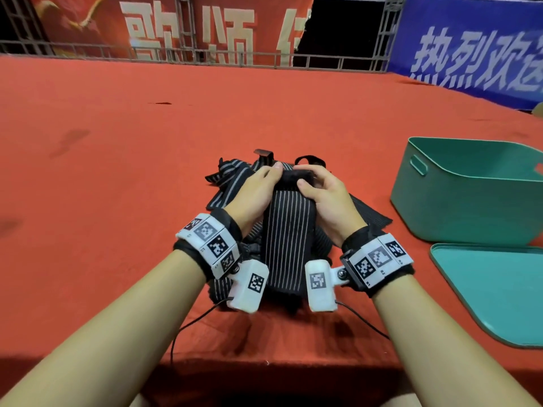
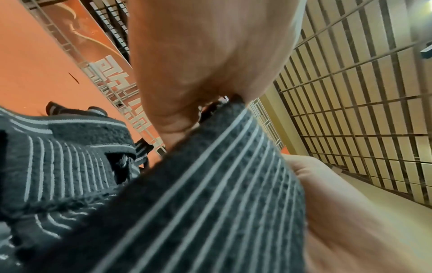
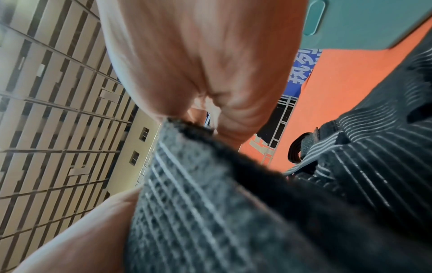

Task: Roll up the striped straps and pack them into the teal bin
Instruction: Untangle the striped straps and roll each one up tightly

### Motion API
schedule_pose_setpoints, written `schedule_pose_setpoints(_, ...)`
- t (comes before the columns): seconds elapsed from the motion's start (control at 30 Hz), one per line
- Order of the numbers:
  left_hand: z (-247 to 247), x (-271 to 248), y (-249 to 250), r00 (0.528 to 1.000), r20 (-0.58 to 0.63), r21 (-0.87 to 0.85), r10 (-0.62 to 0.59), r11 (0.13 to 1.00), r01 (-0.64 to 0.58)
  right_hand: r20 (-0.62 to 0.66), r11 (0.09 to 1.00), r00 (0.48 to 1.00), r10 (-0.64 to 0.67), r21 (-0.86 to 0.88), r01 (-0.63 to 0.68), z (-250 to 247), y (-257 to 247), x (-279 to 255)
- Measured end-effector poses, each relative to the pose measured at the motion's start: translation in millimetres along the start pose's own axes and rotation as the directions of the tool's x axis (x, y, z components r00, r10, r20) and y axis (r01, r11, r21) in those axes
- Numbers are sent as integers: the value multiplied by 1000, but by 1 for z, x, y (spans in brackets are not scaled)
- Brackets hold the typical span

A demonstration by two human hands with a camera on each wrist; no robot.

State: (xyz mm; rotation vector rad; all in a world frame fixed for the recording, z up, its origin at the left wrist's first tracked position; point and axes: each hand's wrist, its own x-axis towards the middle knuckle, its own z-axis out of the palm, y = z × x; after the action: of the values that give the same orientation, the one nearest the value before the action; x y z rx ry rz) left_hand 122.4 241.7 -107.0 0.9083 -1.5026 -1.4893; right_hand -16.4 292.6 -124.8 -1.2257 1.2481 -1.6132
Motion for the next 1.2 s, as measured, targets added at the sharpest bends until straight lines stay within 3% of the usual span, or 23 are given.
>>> schedule_pose_setpoints(0.17, 1, -3, -4, 999, 8, -16, 33, 999, -33, -34, 966, 988, 152, 214, -142, 0, -3, -7)
schedule_pose_setpoints(0.27, 2, -6, -8, 998, 20, 0, 66, 998, -66, -9, 974, 981, 194, 120, -192, -6, 1, -11)
schedule_pose_setpoints(0.37, 1, -8, -13, 998, 10, -1, 60, 998, -60, 24, 986, 988, 153, 63, -154, -15, 3, -12)
schedule_pose_setpoints(0.53, 1, -12, -12, 993, 58, -164, -105, 980, 113, -12, 991, 996, 83, 110, -81, -20, 9, -12)
schedule_pose_setpoints(0.63, 6, -17, -10, 980, 142, -107, -137, 982, 153, -14, 987, 995, 96, 129, -93, -18, 15, -13)
schedule_pose_setpoints(0.77, 10, -16, -17, 996, 59, 7, -73, 997, 72, 2, 989, 992, 125, 73, -125, -15, 22, -13)
schedule_pose_setpoints(0.9, 10, -12, -37, 994, -4, 65, -105, 992, 105, -32, 980, 979, 201, 0, -201, -9, 37, -13)
schedule_pose_setpoints(1.07, 11, -12, -57, 995, 36, 51, -97, 994, 95, -164, 934, 946, 278, 276, -227, -1, 54, -22)
schedule_pose_setpoints(1.2, 10, -8, -78, 998, 59, 49, -40, 998, 37, -186, 893, 911, 367, 344, -289, -6, 63, -25)
